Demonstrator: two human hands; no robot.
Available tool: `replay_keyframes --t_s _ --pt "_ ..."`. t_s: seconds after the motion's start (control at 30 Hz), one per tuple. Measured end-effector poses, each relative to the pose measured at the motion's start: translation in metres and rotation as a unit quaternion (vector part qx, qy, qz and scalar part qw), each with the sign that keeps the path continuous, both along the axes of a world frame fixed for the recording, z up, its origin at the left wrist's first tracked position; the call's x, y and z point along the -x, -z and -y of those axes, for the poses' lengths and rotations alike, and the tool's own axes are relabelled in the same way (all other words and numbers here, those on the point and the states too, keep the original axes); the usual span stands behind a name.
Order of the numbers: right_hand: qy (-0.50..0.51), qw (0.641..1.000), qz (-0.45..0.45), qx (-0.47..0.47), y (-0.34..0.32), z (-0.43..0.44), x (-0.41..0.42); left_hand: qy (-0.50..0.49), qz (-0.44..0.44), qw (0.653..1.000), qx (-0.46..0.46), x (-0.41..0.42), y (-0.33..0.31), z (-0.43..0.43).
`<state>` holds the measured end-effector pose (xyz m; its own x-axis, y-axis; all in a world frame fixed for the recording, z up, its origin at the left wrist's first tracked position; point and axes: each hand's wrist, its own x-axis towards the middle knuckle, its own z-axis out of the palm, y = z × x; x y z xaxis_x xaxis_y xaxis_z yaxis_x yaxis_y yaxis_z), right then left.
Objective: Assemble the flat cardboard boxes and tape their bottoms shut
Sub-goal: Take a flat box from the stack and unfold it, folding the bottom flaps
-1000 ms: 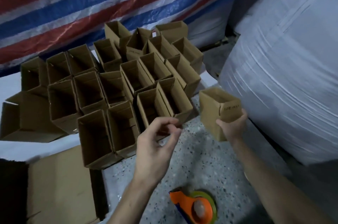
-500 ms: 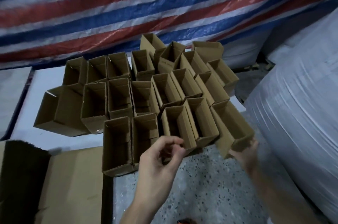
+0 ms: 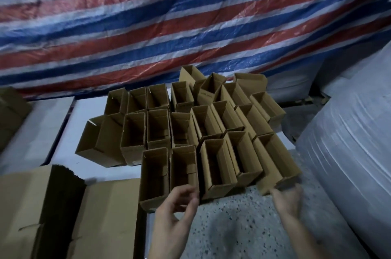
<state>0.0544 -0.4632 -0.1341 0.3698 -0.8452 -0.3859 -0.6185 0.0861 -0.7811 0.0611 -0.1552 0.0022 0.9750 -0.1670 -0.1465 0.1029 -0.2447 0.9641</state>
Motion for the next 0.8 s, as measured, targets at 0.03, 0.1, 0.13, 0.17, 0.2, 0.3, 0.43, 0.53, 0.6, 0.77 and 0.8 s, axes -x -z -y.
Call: replay_keyframes --t_s 0.03,0.1,0.13,0.17,0.2,0.3,0.43,0.53,0.6,0.77,0.8 --pt "-0.001 1.0 0.01 0.024 -0.012 -0.014 0.004 -0.008 0.004 1.0 0.003 0.002 0.001 -0.005" --pt "-0.04 0.997 0.039 0.056 -0.03 -0.045 0.011 -0.034 0.015 0.999 0.004 0.007 0.005 -0.017" --pt "-0.067 0.994 0.061 0.061 -0.036 -0.063 0.016 -0.05 0.023 0.998 0.003 0.011 0.009 -0.024" --pt "-0.099 0.99 0.079 0.065 -0.041 -0.081 0.02 -0.067 0.033 0.997 0.002 0.016 0.013 -0.032" --pt "-0.133 0.984 0.094 0.068 -0.044 -0.099 0.025 -0.082 0.043 0.996 0.001 0.02 0.018 -0.039" --pt "-0.231 0.963 0.12 0.065 -0.046 -0.15 0.038 -0.119 0.064 0.991 -0.022 0.033 0.039 -0.067" --pt "-0.317 0.942 0.101 0.04 -0.04 -0.205 0.054 -0.175 0.062 0.968 -0.166 0.047 0.09 -0.114" --pt "-0.352 0.932 0.091 0.01 -0.041 -0.235 0.066 -0.184 -0.062 0.919 -0.344 0.052 0.137 -0.146" --pt "-0.363 0.928 0.085 -0.003 -0.041 -0.25 0.075 -0.145 -0.17 0.885 -0.408 0.05 0.163 -0.164" --pt "-0.322 0.942 0.068 -0.058 -0.038 -0.276 0.094 -0.049 -0.232 0.858 -0.455 0.033 0.201 -0.184" --pt "-0.313 0.946 0.066 -0.053 -0.038 -0.279 0.096 -0.021 -0.216 0.859 -0.463 0.03 0.206 -0.184"
